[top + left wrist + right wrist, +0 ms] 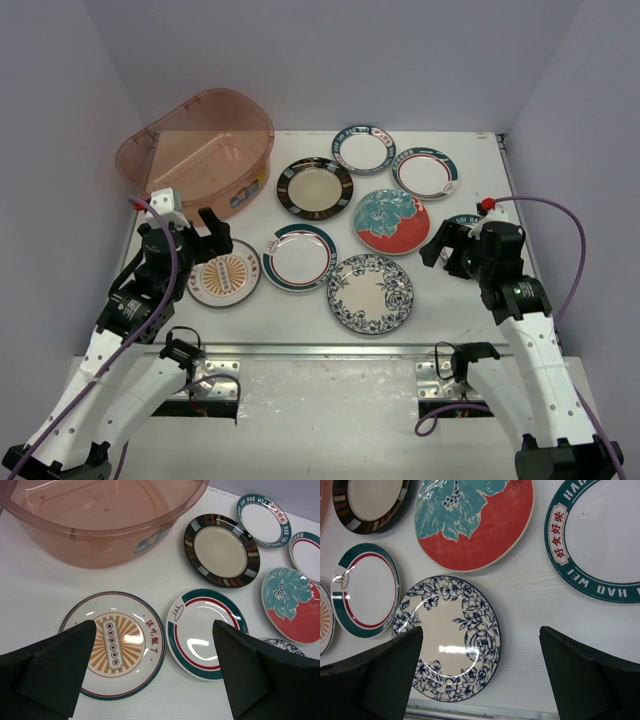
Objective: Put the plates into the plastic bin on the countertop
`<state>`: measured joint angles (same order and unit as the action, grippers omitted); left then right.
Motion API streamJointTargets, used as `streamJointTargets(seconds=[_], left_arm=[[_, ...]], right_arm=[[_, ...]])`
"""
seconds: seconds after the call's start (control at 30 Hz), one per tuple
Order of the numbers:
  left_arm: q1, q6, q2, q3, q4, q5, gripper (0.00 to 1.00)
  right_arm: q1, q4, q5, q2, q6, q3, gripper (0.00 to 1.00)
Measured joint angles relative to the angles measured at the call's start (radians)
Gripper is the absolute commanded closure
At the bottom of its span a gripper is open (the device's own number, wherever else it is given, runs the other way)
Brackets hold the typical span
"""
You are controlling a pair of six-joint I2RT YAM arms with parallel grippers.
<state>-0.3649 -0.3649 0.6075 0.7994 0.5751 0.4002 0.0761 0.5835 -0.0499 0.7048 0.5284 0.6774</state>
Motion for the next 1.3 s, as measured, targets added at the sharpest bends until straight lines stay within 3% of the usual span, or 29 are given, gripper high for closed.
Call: streamJointTargets(seconds=[0.2,0.4,0.6,0.97,1.13,1.3], left_arm=[[0.0,0.0,0.016,0.0,-0.004,-0.02,0.0],[0.0,0.001,0.03,0.0,-0.005,-0.043,0.0],[0.0,0.003,0.042,0.0,-0.018,-0.077,0.0],[0.0,0.017,0.066,0.0,-0.033,-0.126,0.0],[0.0,0.019,0.071,-0.003,-0.033,-0.134,0.0],[0.0,0.02,0.071,-0.003,-0.034,-0.136,0.0]], right_arm=[[0.0,-0.04,0.026,0.003,0.056,-0.056,0.01],[0.0,-0.217,0.044,0.06,0.214,-0.218,0.01],[0.0,-0.484,0.042,0.233,0.364,-0.346,0.01],[0.047,-0.898,0.103,0.549,0.578,-0.403,0.05],[0.051,-1.01,0.136,0.672,0.652,-0.367,0.26],[0.051,-1.084,0.159,0.828,0.702,-0.294,0.65]])
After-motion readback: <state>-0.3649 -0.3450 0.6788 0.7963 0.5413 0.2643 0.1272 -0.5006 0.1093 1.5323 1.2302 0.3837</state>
